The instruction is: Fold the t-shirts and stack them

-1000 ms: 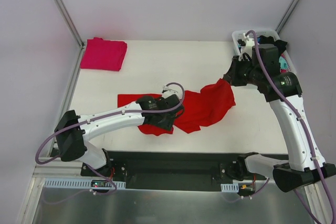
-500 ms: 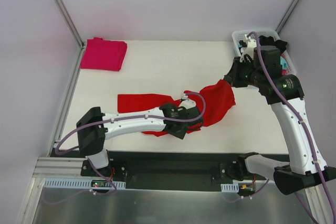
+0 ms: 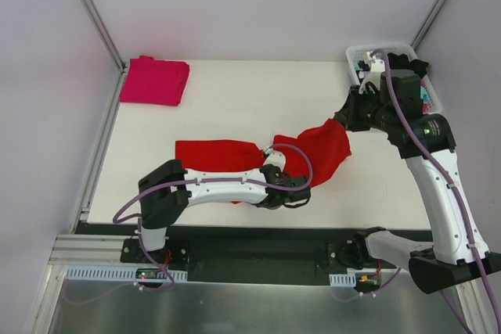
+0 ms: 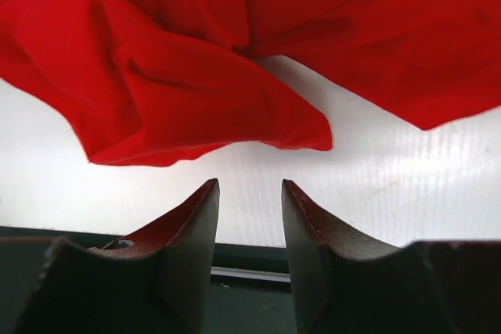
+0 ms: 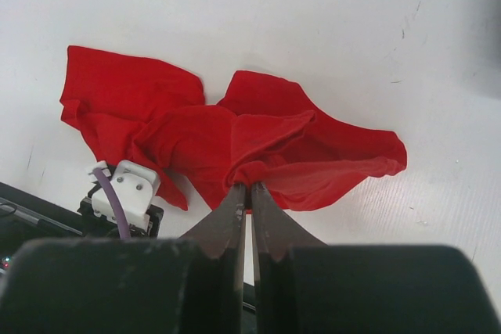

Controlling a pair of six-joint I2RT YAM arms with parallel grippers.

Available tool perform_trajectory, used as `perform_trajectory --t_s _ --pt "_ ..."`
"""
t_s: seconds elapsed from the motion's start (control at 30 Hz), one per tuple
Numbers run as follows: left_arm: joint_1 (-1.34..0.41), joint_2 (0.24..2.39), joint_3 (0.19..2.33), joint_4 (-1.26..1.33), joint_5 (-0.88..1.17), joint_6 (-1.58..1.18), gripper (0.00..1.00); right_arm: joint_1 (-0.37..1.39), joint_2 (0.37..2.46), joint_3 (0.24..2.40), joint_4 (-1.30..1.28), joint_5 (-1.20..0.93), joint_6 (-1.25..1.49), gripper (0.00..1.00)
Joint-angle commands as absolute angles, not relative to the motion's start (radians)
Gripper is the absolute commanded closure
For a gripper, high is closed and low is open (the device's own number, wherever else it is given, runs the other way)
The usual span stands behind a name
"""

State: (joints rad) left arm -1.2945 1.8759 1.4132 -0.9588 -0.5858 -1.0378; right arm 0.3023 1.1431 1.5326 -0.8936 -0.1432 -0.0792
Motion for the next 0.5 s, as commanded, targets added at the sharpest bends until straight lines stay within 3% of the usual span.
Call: perform_trajectory --t_s 0.0,0.47 --pt "-1.295 1.796 1.378 -1.037 -0.719 -1.173 0.61 0.298 1.112 1.536 -0.859 -0.181 -0.077 0.95" --pt "-1.296 1.876 1.482 -1.026 -0.713 -1.27 0.47 0.298 1.106 1.526 -0.865 -0.181 -0.078 0.95"
